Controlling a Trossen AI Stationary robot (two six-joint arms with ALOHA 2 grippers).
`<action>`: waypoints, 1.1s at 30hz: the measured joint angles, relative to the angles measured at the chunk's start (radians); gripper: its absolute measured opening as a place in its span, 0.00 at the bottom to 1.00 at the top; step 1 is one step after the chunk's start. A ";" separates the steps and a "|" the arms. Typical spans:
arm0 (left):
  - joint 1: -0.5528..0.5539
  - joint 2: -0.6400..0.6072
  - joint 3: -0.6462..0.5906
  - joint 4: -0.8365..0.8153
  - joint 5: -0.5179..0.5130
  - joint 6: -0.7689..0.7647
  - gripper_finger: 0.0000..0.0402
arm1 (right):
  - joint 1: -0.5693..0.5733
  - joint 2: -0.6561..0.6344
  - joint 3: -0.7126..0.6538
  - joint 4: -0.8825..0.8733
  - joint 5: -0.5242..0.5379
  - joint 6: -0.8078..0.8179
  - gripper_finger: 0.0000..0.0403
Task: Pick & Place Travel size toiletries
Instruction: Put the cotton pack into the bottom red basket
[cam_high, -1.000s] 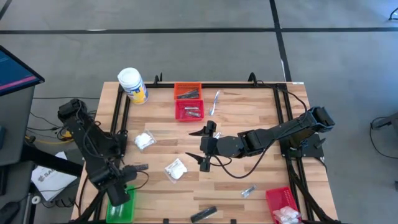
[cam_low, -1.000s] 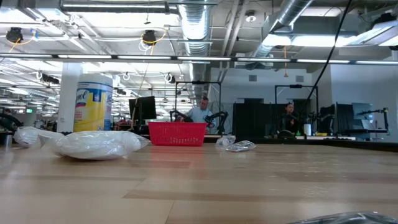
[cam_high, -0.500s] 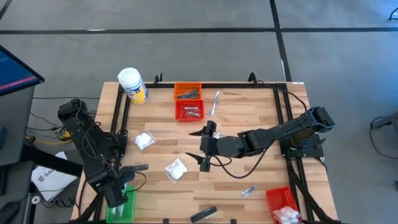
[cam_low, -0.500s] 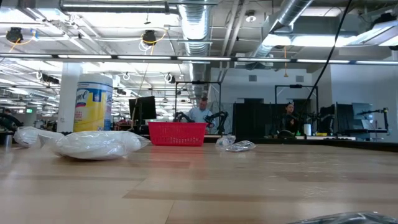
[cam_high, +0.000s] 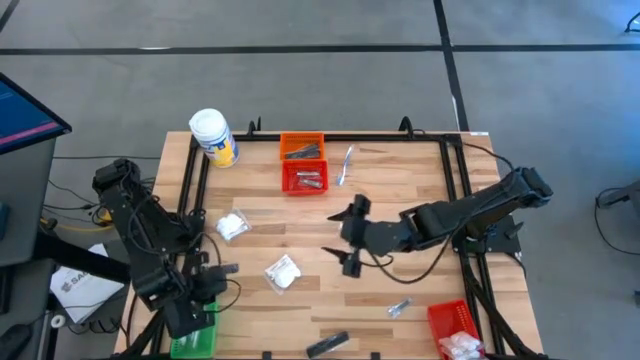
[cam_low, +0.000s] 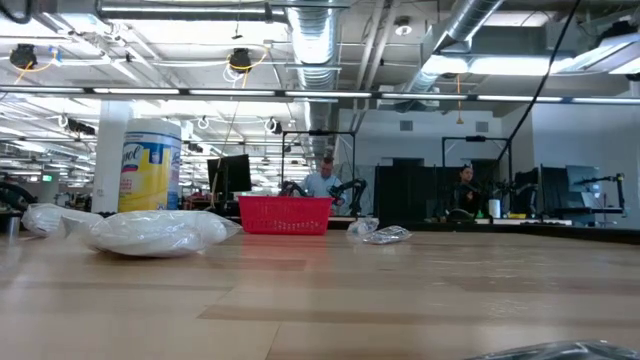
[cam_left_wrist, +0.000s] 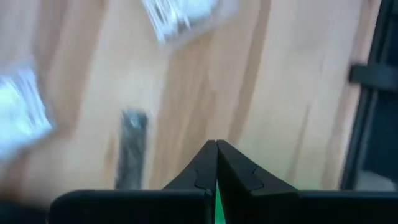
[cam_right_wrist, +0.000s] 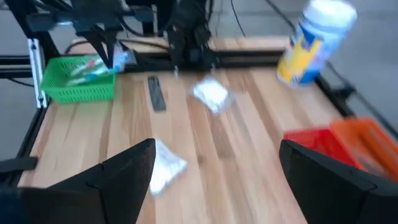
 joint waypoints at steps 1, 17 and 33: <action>0.006 0.000 0.000 0.001 -0.028 0.023 0.00 | 0.009 -0.011 -0.007 -0.033 0.003 0.021 0.83; 0.119 -0.056 0.000 0.015 -0.308 0.159 0.01 | 0.067 -0.200 -0.295 -0.091 0.063 0.231 0.83; 0.312 -0.064 -0.053 0.009 -0.370 0.267 0.02 | 0.194 -0.455 -0.491 0.075 0.209 0.238 0.83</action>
